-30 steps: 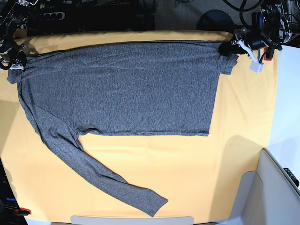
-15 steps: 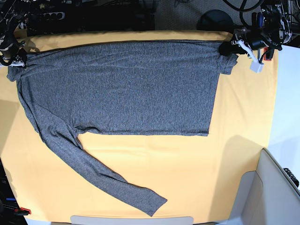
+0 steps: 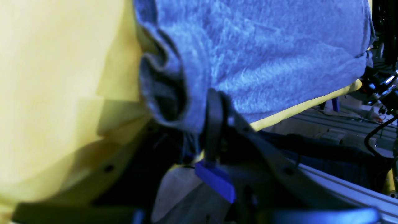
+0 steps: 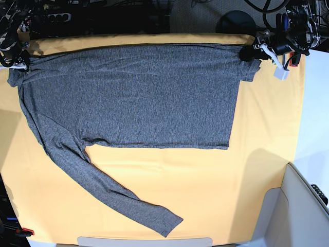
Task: Fold the T-shirt properly
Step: 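Hold the shoulder corners with both grippers, smoothing the shirt flat, then release the shoulder corners and move both grippers to the shirt's hem corners, then lower both grippers and pinch the hem corners of the grey shirt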
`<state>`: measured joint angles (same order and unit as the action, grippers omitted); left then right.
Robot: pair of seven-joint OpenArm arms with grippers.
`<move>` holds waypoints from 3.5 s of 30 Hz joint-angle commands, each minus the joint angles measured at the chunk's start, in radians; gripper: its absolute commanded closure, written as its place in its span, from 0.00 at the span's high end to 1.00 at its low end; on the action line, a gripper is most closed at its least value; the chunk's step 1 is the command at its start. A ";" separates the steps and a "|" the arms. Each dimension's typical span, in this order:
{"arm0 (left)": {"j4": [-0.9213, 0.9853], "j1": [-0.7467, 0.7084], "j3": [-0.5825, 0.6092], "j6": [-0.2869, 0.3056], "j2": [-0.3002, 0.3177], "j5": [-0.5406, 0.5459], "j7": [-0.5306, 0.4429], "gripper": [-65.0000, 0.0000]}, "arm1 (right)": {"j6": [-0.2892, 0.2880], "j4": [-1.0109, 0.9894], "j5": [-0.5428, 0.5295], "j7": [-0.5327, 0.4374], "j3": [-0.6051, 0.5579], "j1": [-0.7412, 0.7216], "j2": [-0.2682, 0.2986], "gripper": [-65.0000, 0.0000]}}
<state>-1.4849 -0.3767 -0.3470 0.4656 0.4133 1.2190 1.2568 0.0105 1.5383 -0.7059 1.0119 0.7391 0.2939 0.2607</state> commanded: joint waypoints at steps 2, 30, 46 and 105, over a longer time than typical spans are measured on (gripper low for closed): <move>-0.003 -0.008 -0.004 -0.014 0.017 -0.063 0.021 0.23 | 0.069 -0.063 0.114 0.290 -0.019 0.080 -0.044 0.20; -0.006 -0.014 -0.142 -0.015 0.019 -0.061 0.024 0.30 | 0.070 0.043 0.098 0.285 -0.011 0.222 0.007 0.45; -0.139 -0.014 -0.203 -0.015 0.020 -0.063 0.024 0.30 | 0.070 0.364 0.090 0.322 0.299 0.324 -0.001 0.45; 0.682 0.954 0.690 -0.012 0.095 -0.064 -0.437 0.40 | -0.513 -0.313 0.598 -0.423 -0.195 -0.658 -0.107 0.45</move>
<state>-0.7921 0.5430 0.3462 0.4431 0.4950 1.1362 0.8356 -0.4976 1.2060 -0.0998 0.6155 0.5446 -0.3412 0.1432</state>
